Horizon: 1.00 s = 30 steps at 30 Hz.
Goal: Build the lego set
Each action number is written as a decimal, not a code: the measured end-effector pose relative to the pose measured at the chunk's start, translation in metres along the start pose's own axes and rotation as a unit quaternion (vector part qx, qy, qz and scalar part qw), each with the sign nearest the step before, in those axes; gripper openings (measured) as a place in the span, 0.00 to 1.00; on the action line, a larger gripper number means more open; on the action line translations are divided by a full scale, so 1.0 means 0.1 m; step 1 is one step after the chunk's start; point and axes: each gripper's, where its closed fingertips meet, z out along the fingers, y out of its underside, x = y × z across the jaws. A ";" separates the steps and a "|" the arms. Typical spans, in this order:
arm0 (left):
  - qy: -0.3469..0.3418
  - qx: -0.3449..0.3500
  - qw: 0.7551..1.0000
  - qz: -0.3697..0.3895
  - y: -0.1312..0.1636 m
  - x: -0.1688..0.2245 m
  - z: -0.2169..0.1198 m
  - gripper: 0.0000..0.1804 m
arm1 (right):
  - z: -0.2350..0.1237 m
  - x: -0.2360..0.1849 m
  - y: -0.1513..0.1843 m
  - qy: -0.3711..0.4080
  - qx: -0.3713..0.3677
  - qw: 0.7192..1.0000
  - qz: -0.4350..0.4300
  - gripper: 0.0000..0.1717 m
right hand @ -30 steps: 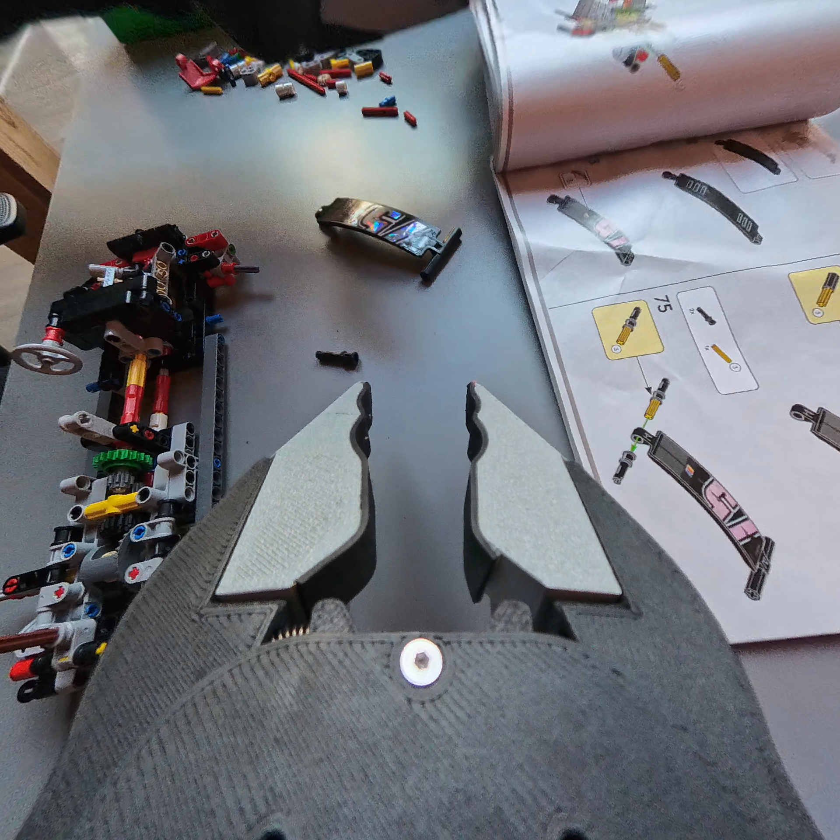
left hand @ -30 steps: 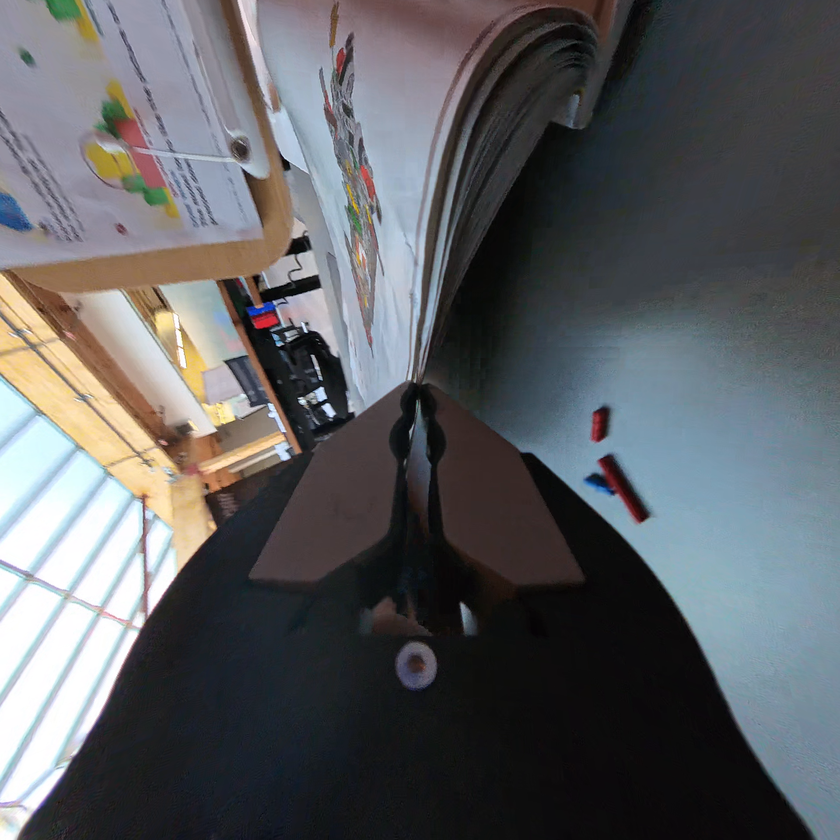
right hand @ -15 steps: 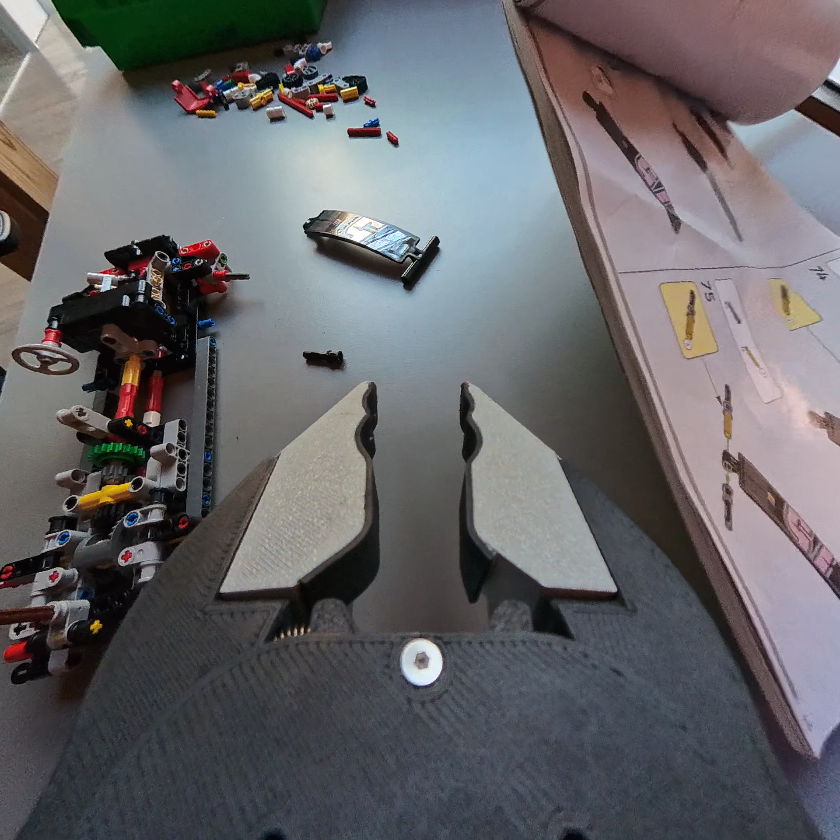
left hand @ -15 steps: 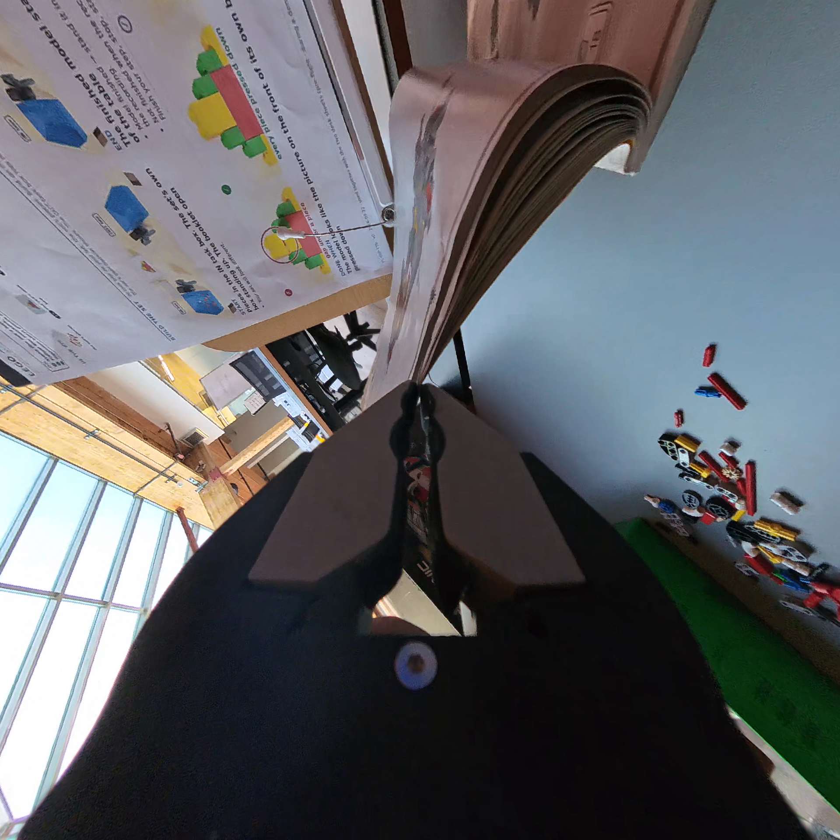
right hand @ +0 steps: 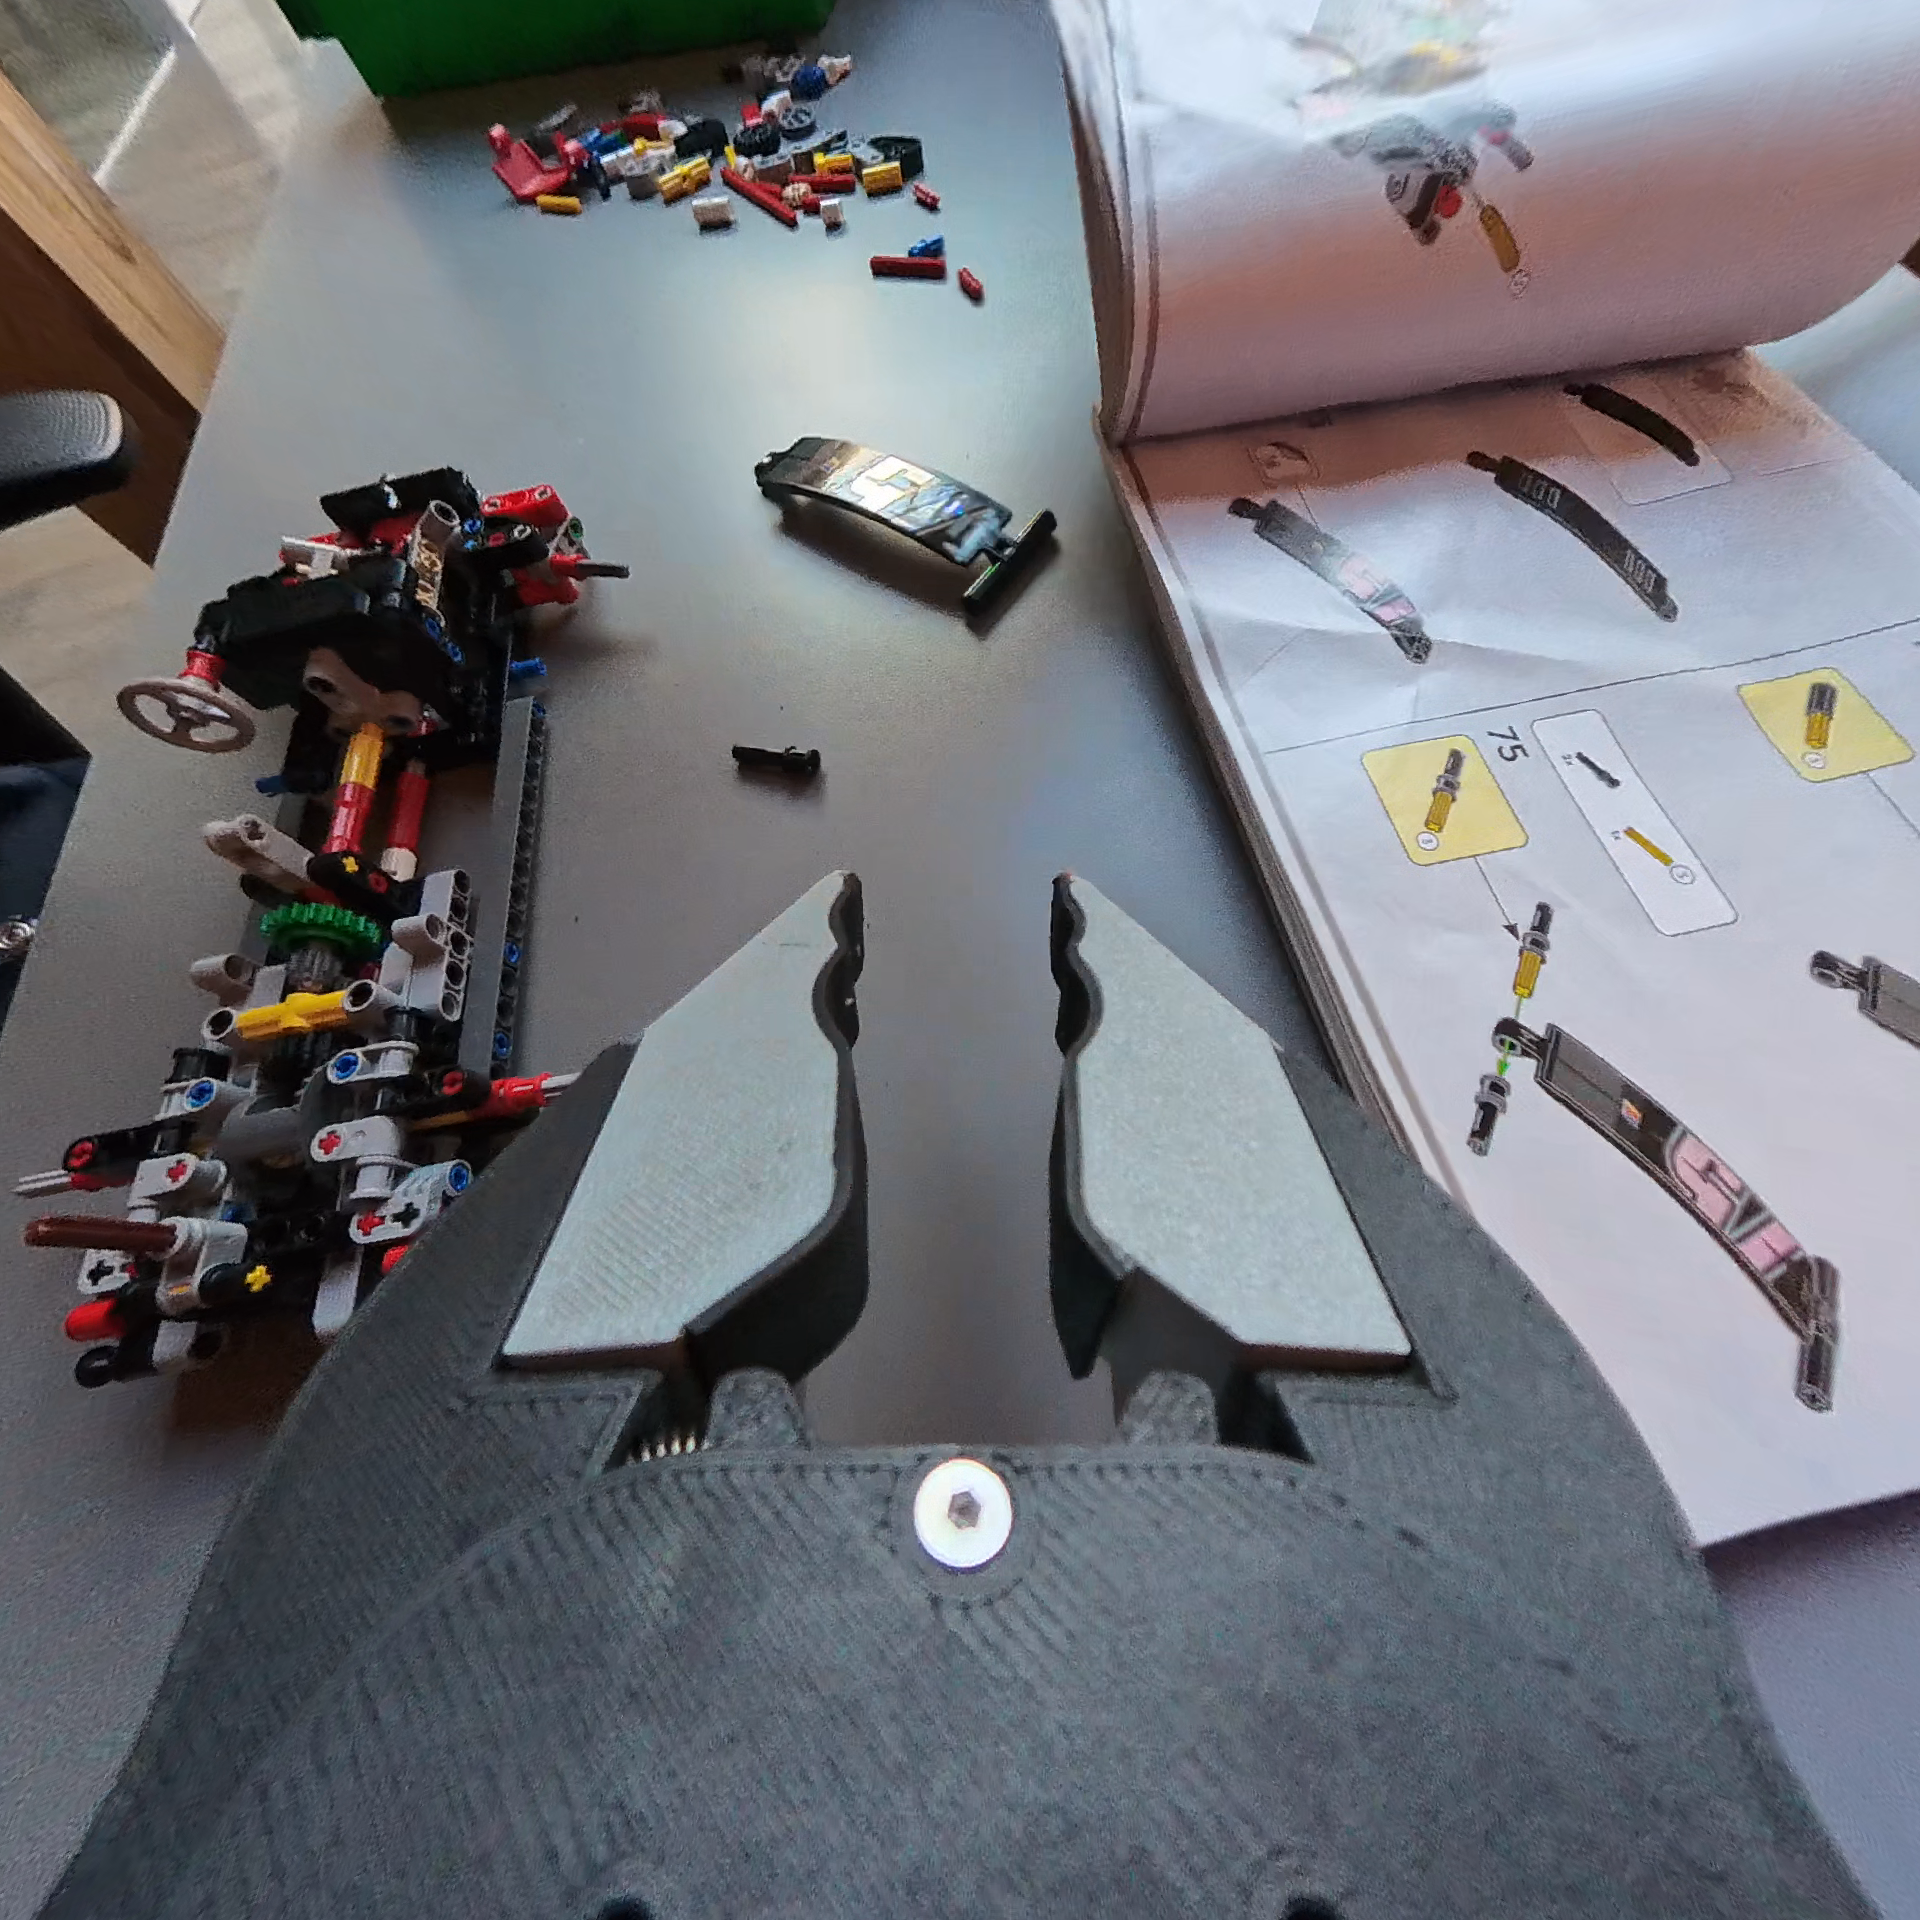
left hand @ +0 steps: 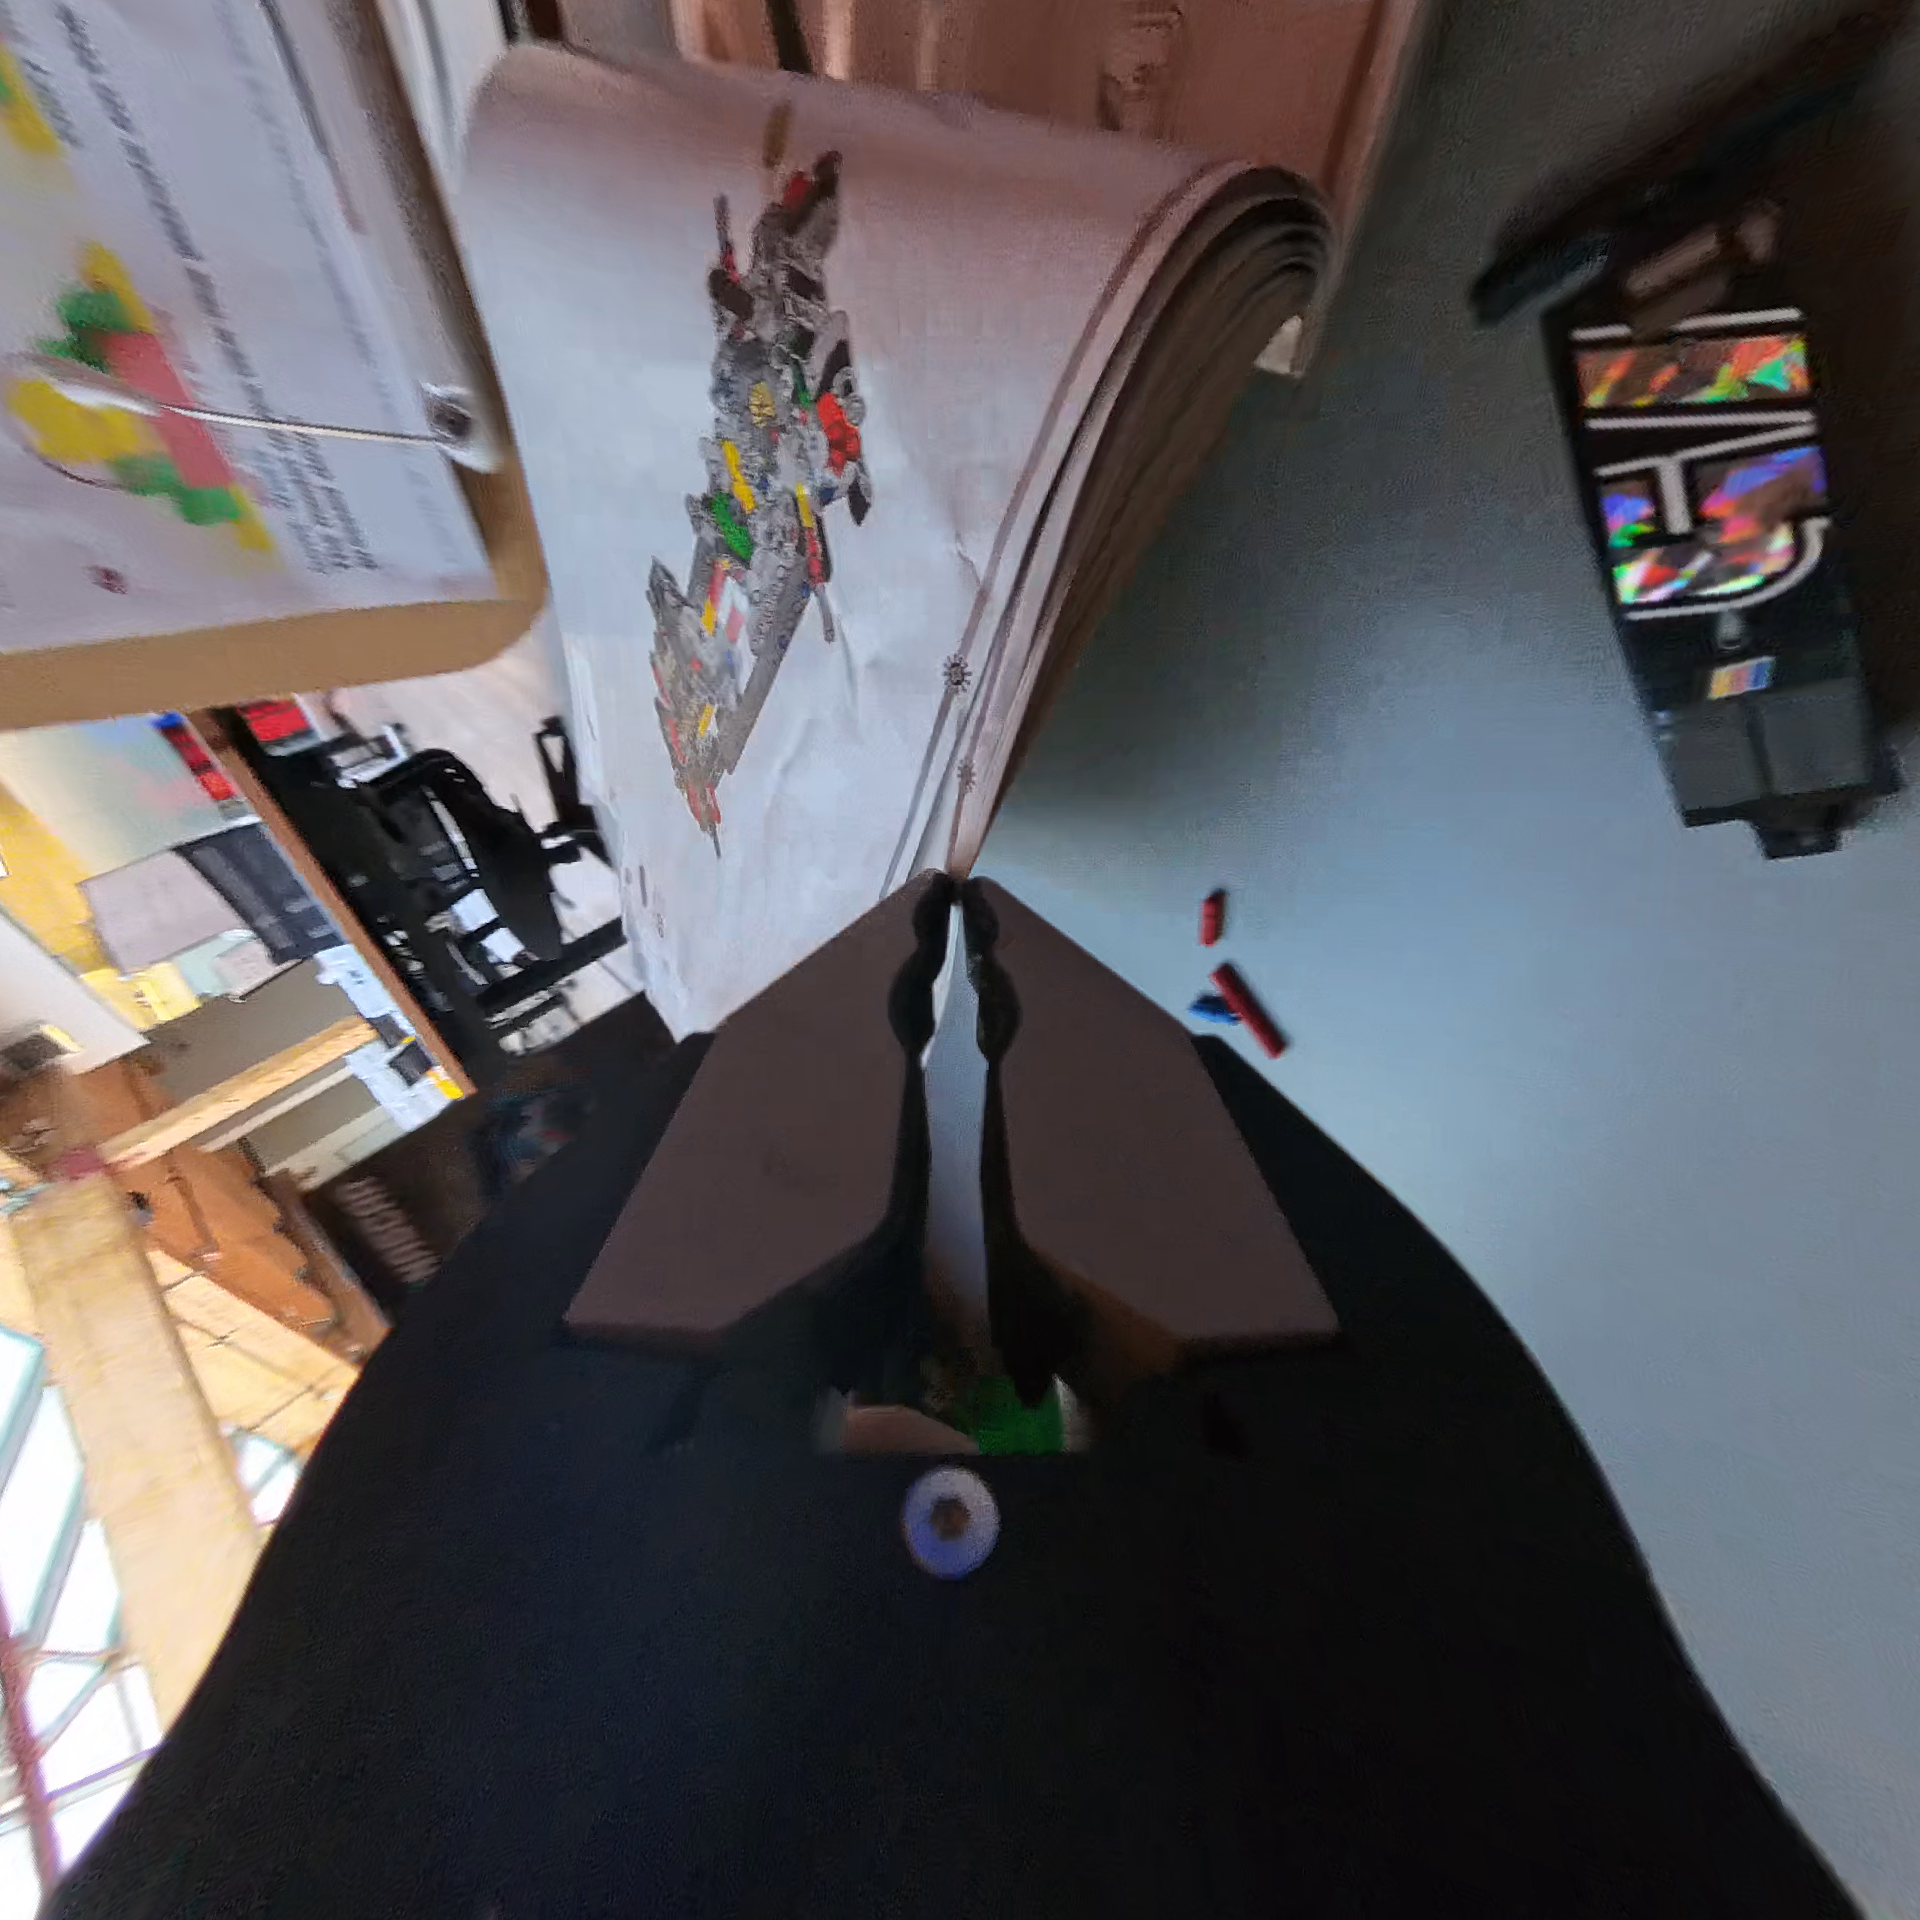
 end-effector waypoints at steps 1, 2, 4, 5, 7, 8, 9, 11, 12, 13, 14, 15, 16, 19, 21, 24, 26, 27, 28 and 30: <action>0.007 0.005 1.000 -0.014 0.04 0.11 0.07 0.00 | 0.01 -0.01 0.01 -0.002 -0.002 1.000 -0.002 0.20; 0.015 0.009 0.999 -0.031 0.07 0.21 0.13 0.00 | 0.03 -0.02 0.01 -0.003 -0.004 1.000 -0.003 0.20; 0.028 0.015 0.997 -0.068 0.13 0.37 0.23 0.01 | 0.05 -0.03 0.01 0.000 -0.005 1.000 -0.005 0.20; 0.022 0.017 0.996 -0.088 0.18 0.39 0.25 0.04 | 0.05 -0.04 0.00 0.000 -0.004 1.000 -0.007 0.20; 0.011 0.026 0.990 -0.139 0.30 0.37 0.16 0.09 | 0.05 -0.07 0.00 0.002 -0.005 1.000 -0.015 0.20; 0.008 0.038 0.984 -0.173 0.37 0.34 0.06 0.12 | 0.04 -0.07 -0.01 0.006 -0.003 1.000 -0.021 0.20; 0.003 0.053 0.976 -0.211 0.46 0.31 -0.08 0.15 | 0.03 -0.07 -0.04 0.009 0.006 1.000 -0.026 0.20; -0.015 0.098 0.951 -0.294 0.69 0.24 -0.47 0.20 | 0.02 -0.04 -0.09 0.013 0.035 0.999 -0.027 0.19; -0.023 0.127 0.934 -0.332 0.82 0.23 -0.70 0.21 | 0.03 0.03 -0.10 0.025 0.039 0.999 -0.016 0.18; -0.034 0.153 0.918 -0.364 0.97 0.24 -0.93 0.21 | 0.02 0.09 -0.11 0.035 0.032 0.999 0.004 0.19; -0.046 0.172 0.903 -0.390 1.15 0.28 -1.16 0.21 | 0.00 0.12 -0.14 0.038 0.025 0.999 0.027 0.20; -0.057 0.187 0.890 -0.412 1.34 0.35 -1.37 0.22 | -0.05 0.10 -0.22 0.040 0.030 0.998 0.047 0.20; -0.065 0.197 0.876 -0.435 1.54 0.46 -1.55 0.22 | -0.11 0.06 -0.33 0.046 0.042 0.996 0.062 0.21; -0.068 0.217 0.825 -0.518 2.11 0.95 -1.99 0.23 | -0.28 -0.13 -0.57 0.074 0.052 0.993 0.078 0.22; -0.058 0.220 0.797 -0.560 2.41 1.42 -2.19 0.28 | -0.36 -0.26 -0.60 0.101 0.028 0.992 0.076 0.24; -0.038 0.240 0.762 -0.600 2.68 2.27 -2.50 0.33 | -0.47 -0.43 -0.52 0.146 0.000 0.986 0.075 0.28; -0.013 0.250 0.738 -0.627 2.81 2.98 -2.67 0.33 | -0.53 -0.53 -0.38 0.174 -0.003 0.981 0.084 0.29; -0.008 0.242 0.730 -0.639 2.91 3.36 -2.73 0.33 | -0.53 -0.60 -0.29 0.179 -0.002 0.980 0.092 0.30; -0.007 0.226 0.727 -0.649 3.03 3.75 -2.79 0.33 | -0.52 -0.69 -0.19 0.181 0.000 0.978 0.100 0.31; -0.003 0.185 0.723 -0.665 3.26 4.49 -2.89 0.33 | -0.49 -0.85 0.10 0.196 -0.005 0.974 0.110 0.31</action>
